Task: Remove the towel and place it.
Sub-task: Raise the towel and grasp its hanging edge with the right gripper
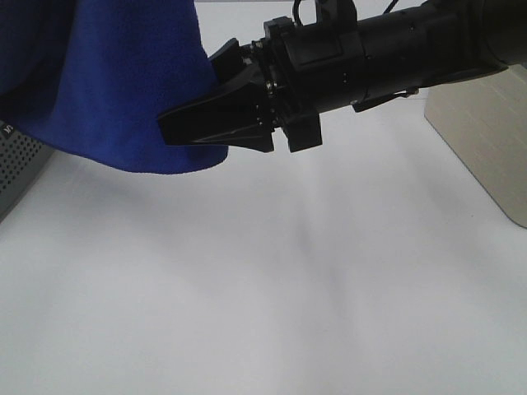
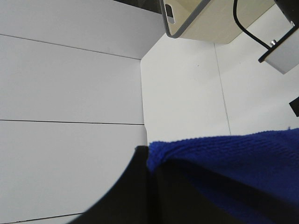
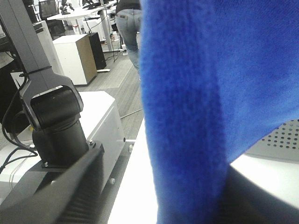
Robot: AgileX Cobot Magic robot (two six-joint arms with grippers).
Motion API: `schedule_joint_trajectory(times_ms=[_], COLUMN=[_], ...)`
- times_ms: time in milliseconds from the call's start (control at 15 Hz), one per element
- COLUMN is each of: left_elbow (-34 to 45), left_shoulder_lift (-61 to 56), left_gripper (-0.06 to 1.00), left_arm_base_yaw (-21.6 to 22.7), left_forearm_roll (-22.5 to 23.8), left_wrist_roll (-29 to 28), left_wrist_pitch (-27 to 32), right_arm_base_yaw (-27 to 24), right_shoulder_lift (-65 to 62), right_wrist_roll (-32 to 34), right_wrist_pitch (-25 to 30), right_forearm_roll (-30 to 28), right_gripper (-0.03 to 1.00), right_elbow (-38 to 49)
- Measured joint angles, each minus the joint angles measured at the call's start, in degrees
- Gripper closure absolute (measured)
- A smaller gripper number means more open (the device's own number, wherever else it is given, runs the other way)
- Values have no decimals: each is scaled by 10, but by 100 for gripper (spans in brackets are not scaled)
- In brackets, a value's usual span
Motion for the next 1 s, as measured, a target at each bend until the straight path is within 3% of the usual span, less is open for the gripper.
schedule_joint_trajectory(times_ms=[67, 133, 200, 400, 733, 867, 1000], left_elbow=[0, 0, 0, 0, 0, 0, 0], left_shoulder_lift=[0, 0, 0, 0, 0, 0, 1], left_gripper=[94, 94, 94, 94, 94, 94, 94], left_arm_base_yaw=[0, 0, 0, 0, 0, 0, 0], left_forearm_roll=[0, 0, 0, 0, 0, 0, 0], left_wrist_roll=[0, 0, 0, 0, 0, 0, 0], left_wrist_pitch=[0, 1, 1, 1, 1, 2, 6], right_arm_base_yaw=[0, 0, 0, 0, 0, 0, 0], right_shoulder_lift=[0, 0, 0, 0, 0, 0, -1], right_wrist_roll=[3, 7, 13, 16, 61, 145, 253], right_wrist_pitch=[0, 0, 0, 0, 0, -21, -43], right_forearm_roll=[-2, -3, -3, -3, -8, -21, -76], right_gripper=[47, 65, 74, 94, 95, 95, 95], right_elbow=[0, 0, 0, 0, 0, -1, -26])
